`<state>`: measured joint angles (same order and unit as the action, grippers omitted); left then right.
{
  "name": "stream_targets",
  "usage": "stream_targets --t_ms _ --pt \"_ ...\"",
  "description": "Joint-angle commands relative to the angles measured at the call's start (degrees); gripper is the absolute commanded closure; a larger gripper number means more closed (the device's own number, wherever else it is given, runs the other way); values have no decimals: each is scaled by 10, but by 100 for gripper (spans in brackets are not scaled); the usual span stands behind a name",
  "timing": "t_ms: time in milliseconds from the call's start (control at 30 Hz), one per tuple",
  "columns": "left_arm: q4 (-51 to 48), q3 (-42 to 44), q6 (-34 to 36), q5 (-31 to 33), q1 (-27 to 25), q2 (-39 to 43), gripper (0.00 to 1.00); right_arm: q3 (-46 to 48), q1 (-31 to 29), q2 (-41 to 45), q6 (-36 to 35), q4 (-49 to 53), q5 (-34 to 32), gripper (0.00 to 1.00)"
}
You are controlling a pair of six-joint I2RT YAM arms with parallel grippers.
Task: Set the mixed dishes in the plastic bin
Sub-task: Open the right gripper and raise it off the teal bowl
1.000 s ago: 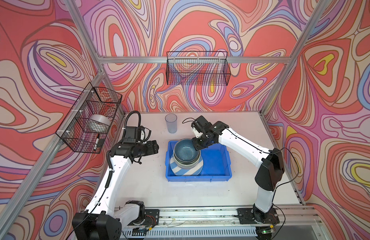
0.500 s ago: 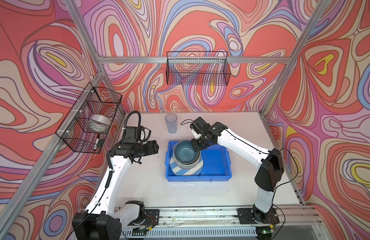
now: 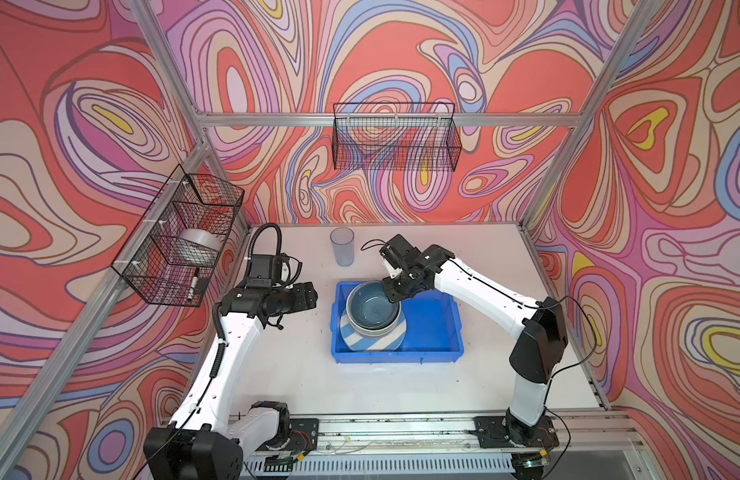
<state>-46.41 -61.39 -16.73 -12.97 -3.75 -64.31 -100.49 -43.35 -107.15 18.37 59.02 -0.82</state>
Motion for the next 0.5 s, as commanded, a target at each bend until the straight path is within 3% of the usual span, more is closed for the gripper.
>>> stream_targets --t_ms 0,467 --pt "4 5 -1 7 3 10 17 -7 -9 7 4 -9 4 78" --pt "11 -4 -5 3 3 -3 18 -16 -10 25 5 3 -18 68"
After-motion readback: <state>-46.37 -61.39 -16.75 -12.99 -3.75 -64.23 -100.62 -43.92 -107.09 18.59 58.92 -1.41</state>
